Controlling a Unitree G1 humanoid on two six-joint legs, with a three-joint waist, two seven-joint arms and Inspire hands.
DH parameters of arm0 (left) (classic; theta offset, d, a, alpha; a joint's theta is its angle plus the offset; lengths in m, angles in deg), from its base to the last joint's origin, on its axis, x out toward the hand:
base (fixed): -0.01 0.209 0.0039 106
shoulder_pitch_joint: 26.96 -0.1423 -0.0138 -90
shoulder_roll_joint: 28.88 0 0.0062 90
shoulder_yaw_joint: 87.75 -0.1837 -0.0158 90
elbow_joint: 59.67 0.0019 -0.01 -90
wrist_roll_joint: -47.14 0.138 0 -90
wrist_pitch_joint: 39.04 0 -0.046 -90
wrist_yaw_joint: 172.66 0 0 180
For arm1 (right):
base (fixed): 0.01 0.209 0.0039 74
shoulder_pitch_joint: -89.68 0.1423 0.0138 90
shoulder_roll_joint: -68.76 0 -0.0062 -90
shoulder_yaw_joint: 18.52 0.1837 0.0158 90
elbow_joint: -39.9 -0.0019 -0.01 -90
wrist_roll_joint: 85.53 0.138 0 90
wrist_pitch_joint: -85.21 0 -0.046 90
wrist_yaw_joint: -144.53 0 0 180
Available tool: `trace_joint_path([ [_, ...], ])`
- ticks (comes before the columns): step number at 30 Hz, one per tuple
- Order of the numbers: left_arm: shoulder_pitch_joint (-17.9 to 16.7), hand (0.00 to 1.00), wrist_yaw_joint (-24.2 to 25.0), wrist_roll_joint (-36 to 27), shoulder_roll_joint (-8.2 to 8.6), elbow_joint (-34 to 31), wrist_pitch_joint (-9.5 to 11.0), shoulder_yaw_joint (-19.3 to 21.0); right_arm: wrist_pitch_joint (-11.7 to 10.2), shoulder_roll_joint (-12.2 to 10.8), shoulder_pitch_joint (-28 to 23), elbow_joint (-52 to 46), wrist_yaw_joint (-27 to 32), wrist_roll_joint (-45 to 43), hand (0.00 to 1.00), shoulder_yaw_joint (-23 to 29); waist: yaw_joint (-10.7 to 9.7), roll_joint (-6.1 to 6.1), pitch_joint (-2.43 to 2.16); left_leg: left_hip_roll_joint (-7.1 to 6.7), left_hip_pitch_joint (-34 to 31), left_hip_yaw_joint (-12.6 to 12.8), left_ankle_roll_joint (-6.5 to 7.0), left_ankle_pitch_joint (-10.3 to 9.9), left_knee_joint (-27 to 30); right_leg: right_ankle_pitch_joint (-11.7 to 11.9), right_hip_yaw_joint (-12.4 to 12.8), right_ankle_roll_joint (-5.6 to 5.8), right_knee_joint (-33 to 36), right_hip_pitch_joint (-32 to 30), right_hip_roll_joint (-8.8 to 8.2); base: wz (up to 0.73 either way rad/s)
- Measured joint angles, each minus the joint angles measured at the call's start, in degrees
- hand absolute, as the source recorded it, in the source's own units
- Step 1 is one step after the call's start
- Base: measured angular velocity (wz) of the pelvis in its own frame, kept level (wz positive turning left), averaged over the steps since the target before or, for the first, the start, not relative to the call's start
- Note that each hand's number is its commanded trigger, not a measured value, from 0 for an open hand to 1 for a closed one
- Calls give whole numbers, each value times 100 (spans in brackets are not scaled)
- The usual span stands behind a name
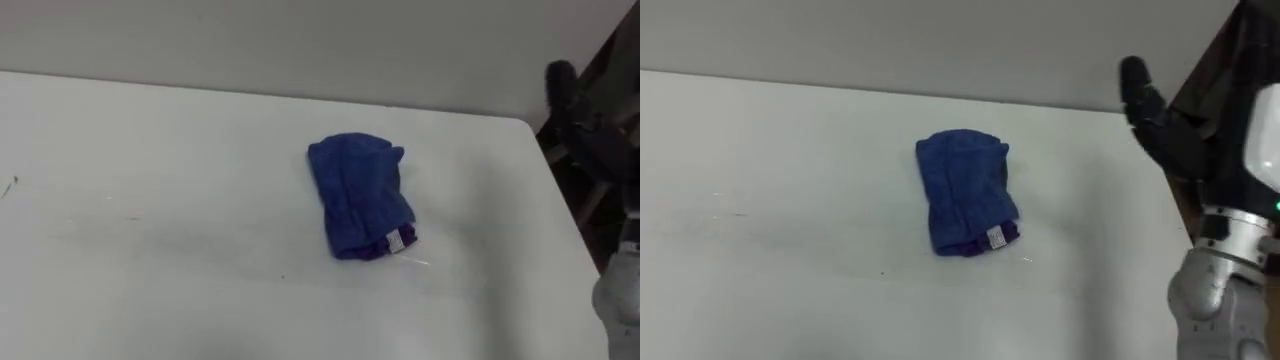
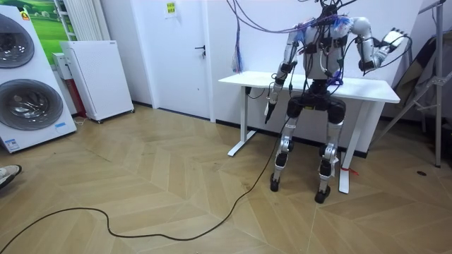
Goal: Wipe table
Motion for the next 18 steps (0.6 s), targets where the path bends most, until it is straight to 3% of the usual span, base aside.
trace_joint_path([
  [4,-121,0,-7,-6,-37,18,-2,133,36,4,-250,543,227,481,0,377,-73,-34,1,-1,11,107,13,-12,-6,-2,67,4,10,-49,0,-8],
  [10,-213,0,-12,-33,-166,13,-11,158,93,3,-788,2262,336,1798,0,532,-206,-91,-9,-1,24,244,18,-31,-3,-3,135,6,12,-50,3,-5],
  [18,-209,0,-20,21,-183,-16,-48,194,207,-53,-855,4379,350,3616,0,577,-345,-64,-20,-20,29,256,36,-58,10,-12,287,21,13,-57,13,-1],
])
